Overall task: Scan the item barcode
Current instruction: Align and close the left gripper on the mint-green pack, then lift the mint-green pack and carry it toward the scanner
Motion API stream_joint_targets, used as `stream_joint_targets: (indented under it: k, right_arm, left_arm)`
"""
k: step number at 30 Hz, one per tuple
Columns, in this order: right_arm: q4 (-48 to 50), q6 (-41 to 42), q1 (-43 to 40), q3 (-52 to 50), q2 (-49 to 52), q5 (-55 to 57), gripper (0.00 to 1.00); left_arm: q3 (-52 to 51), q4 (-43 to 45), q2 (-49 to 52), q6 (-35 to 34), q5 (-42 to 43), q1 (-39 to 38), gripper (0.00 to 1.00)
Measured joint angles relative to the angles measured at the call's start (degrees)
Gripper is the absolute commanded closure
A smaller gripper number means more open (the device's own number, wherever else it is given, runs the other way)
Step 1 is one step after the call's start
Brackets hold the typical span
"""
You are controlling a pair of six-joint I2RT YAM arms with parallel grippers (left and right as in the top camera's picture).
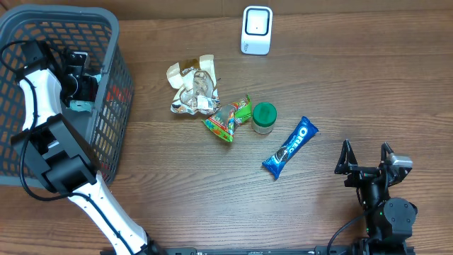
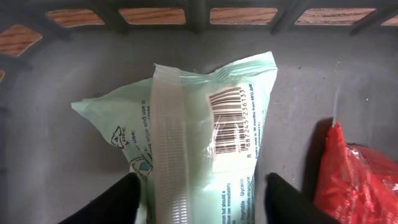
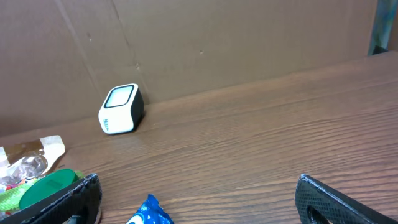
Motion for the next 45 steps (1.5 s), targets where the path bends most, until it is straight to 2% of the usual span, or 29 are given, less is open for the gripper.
stream_joint_targets:
  k: [2, 5, 9, 14, 19, 29, 36, 41, 45]
  right_arm:
    - [0.00, 0.00, 0.00, 0.00, 0.00, -0.02, 0.00]
    - [0.00, -0.02, 0.00, 0.00, 0.00, -0.02, 0.00]
    - [-0.02, -0.02, 0.00, 0.00, 0.00, -0.02, 0.00]
    - [0.00, 0.02, 0.00, 0.00, 0.00, -0.02, 0.00]
    - [-0.02, 0.02, 0.00, 0.00, 0.00, -0.02, 0.00]
    - [0.00, -0.02, 0.00, 0.00, 0.00, -0.02, 0.00]
    - [0.00, 0.00, 0.00, 0.00, 0.00, -0.02, 0.00]
    - [-0.02, -0.02, 0.00, 0.00, 0.00, -0.02, 0.00]
    - [0.00, 0.02, 0.00, 0.00, 0.00, -0.02, 0.00]
  left_arm:
    - [-0.02, 0.00, 0.00, 0.04, 0.00, 0.00, 0.50]
    - [0.00, 0.02, 0.00, -0.09, 0.00, 0.00, 0.59]
    - [0.00, 0.13, 0.00, -0.13, -0.02, 0.00, 0.63]
    - [0.00, 0.33, 0.00, -0.74, 0.00, 0.00, 0.85]
    - [0.00, 0.66, 0.00, -0.98, -0.04, 0.00, 0.91]
    - [0.00, 0.31, -0.46, -3.28, -0.07, 0.00, 0.95]
    - [-0.72, -0.76, -2.19, -7.91, -2.29, -0.35, 0.95]
    - [-2.03, -1.22, -7.58, -11.08, -4.37, -0.37, 0.96]
    - [-2.03, -1.11, -15.91, -12.39, -5.46, -0.37, 0.96]
